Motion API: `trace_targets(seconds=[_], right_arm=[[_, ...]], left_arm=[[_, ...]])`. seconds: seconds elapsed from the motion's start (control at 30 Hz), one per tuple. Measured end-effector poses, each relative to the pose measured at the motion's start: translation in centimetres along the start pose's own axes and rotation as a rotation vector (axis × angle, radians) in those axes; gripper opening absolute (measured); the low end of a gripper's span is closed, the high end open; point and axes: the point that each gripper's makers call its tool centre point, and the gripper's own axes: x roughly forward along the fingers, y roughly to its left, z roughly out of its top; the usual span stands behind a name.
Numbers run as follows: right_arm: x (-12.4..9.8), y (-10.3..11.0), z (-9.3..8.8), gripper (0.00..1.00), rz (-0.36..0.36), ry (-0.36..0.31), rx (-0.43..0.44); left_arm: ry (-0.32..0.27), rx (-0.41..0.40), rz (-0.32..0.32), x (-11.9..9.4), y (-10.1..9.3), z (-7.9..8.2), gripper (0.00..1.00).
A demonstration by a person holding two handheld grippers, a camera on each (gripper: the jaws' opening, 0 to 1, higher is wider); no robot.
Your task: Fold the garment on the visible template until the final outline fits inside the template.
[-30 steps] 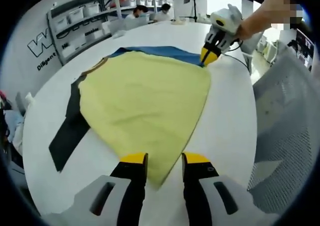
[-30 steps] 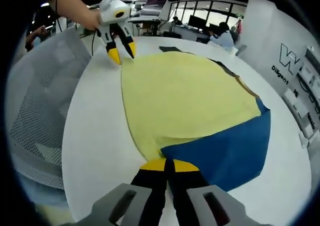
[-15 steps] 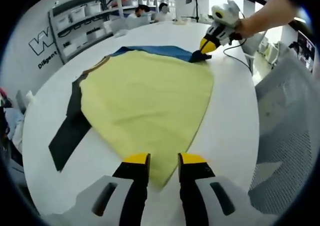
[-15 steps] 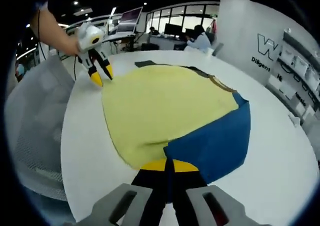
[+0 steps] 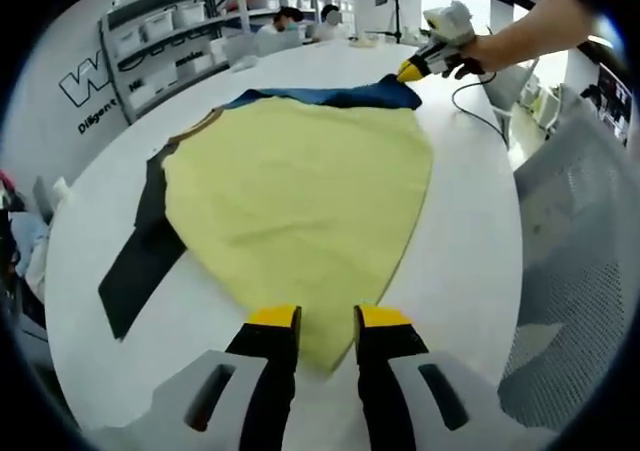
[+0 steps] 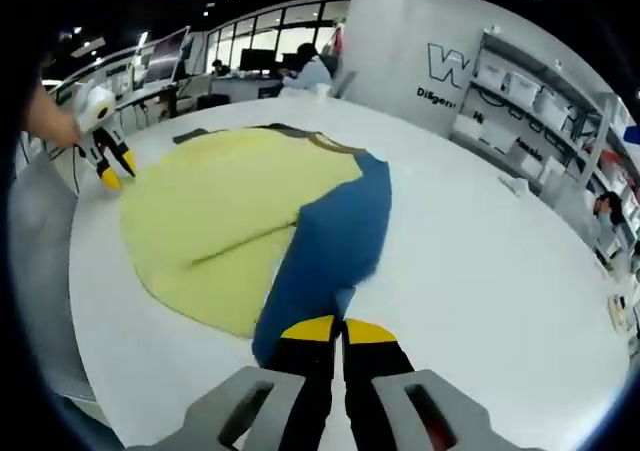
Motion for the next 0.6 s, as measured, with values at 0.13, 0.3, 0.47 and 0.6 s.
trace_targets(seconds=[0.13, 0.3, 0.47, 0.6], right_arm=[[-0.2, -1.5, -1.0, 0.0, -0.039, 0.026, 0.036], [-0.4, -3.4, -3.0, 0.0, -0.093, 0.094, 0.105], [-0.8, -3.5, -3.7, 0.0, -0.12, 0.133, 0.09], [-0.6, -1.9, -2.2, 0.13, -0.089, 0.094, -0.074]], left_arm=[[0.0, -0.002, 0.001, 0.0, 0.1, 0.0, 0.26], [0.008, 0.001, 0.001, 0.1, 0.2, -0.3, 0.26], [0.012, 0.003, -0.001, 0.1, 0.2, -0.4, 0.27], [0.022, 0.026, -0.006, 0.2, 0.2, -0.6, 0.27]])
